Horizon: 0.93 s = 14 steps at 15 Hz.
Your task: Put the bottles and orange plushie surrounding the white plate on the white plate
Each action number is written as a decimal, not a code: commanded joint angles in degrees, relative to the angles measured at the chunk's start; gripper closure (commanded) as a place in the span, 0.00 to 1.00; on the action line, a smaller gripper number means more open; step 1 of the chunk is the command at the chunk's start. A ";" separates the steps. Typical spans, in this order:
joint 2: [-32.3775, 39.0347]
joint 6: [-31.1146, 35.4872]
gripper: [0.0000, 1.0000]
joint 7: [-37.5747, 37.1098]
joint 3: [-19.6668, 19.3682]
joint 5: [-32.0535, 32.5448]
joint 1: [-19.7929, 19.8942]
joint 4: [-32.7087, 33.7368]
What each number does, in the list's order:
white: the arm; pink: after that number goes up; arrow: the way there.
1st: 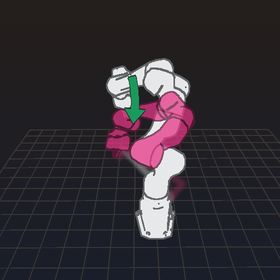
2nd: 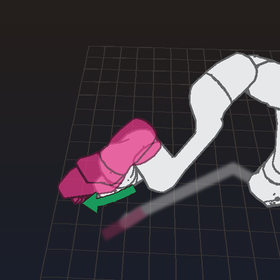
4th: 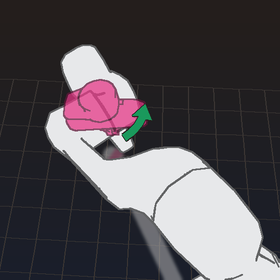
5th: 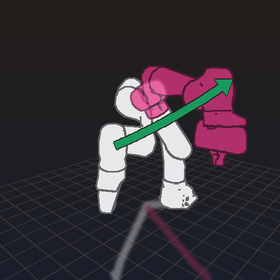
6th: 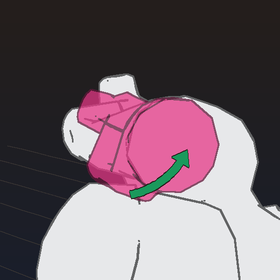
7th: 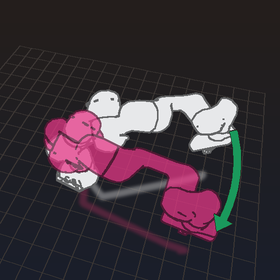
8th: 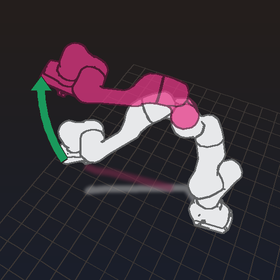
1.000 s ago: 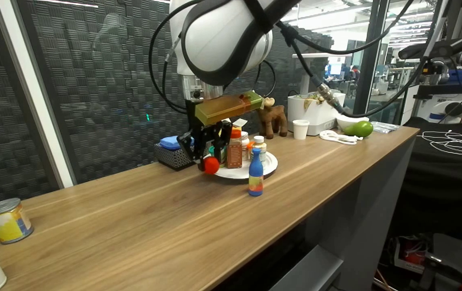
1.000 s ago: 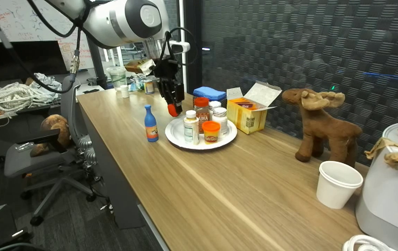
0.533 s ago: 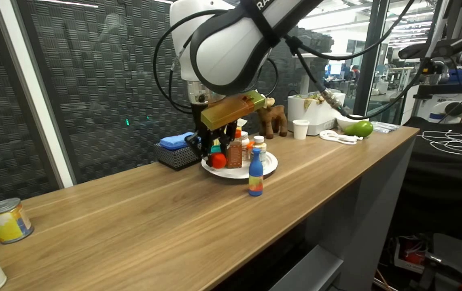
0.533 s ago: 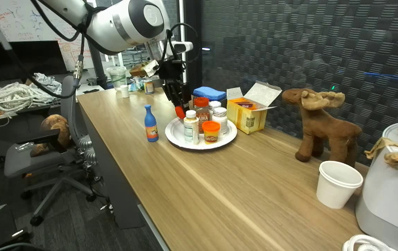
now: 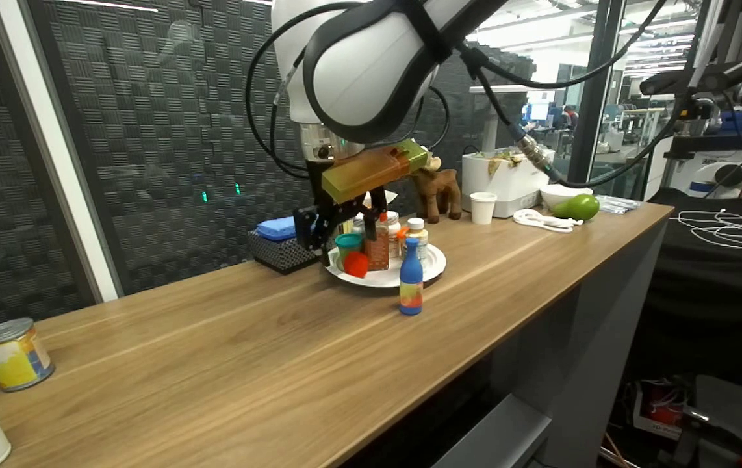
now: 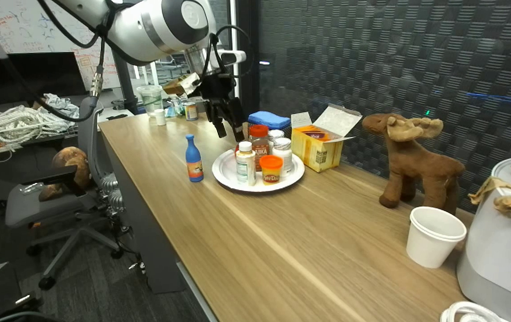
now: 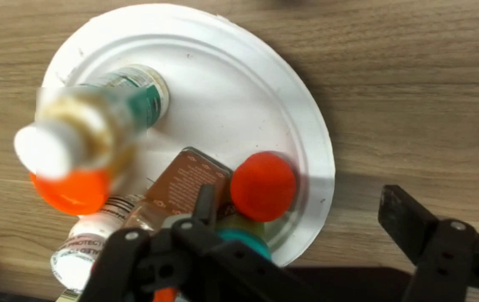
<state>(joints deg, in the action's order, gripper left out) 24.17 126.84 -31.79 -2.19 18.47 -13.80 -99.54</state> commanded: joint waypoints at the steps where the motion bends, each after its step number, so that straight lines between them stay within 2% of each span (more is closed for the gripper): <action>1: -5.73 -6.25 0.00 0.90 0.73 -3.05 0.76 -2.69; 4: -10.07 -9.87 0.00 -0.97 0.51 -5.00 1.82 -5.14; 5: -9.54 -10.91 0.00 -3.14 1.38 -5.91 0.98 -4.24; 10: -12.26 -9.80 0.00 -4.39 3.02 -12.60 2.67 -7.07; 14: -14.18 -8.22 0.00 -5.74 2.12 -11.61 3.83 -10.02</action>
<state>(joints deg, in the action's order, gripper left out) 13.69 116.56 -36.28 -0.11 6.96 -11.66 -105.76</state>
